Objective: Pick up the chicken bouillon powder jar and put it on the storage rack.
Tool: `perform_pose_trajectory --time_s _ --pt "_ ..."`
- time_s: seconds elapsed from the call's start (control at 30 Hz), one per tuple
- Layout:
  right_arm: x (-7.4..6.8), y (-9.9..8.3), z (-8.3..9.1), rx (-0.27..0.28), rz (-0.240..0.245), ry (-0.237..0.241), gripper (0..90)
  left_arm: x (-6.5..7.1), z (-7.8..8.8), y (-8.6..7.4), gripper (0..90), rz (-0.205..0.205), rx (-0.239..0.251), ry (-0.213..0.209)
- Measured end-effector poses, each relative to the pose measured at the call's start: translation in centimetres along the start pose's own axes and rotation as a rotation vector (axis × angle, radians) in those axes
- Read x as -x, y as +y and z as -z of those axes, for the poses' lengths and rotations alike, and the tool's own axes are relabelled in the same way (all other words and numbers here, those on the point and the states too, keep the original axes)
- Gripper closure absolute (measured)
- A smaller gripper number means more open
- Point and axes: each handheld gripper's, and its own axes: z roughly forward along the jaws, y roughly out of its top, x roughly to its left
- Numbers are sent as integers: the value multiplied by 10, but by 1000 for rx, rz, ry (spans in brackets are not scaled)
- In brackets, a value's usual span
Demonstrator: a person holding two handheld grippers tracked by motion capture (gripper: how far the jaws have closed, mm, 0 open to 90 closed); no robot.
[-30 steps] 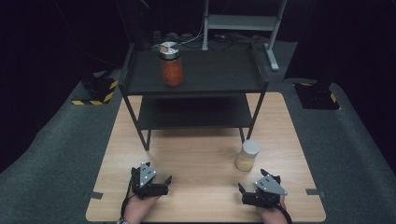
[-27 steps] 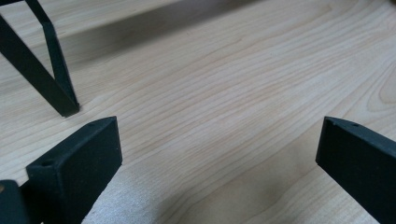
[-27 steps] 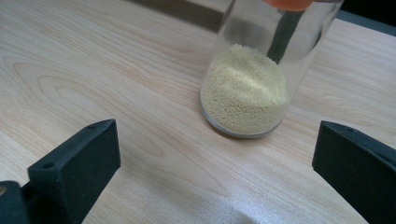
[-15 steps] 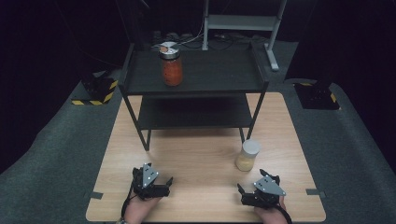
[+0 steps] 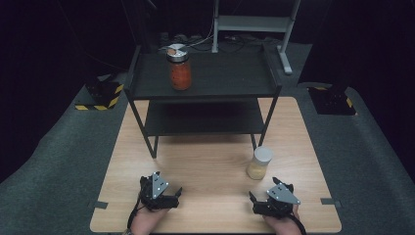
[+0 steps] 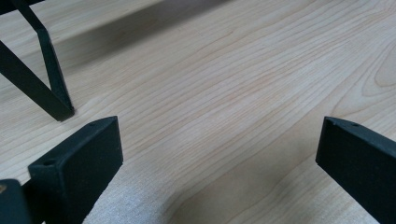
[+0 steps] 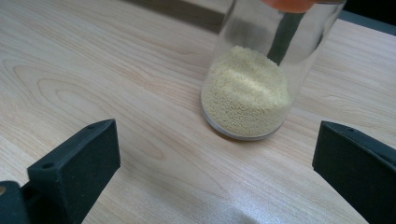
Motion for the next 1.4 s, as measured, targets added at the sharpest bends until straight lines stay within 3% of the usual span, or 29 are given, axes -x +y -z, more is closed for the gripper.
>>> perform_pose_trajectory --time_s 0.83,1.4 --pt "3 8 21 129 -33 -28 0 -1 1 -1 7 -10 6 -9" --pt "11 24 17 196 -60 -34 0 -2 1 -2 7 -8 9 -14"
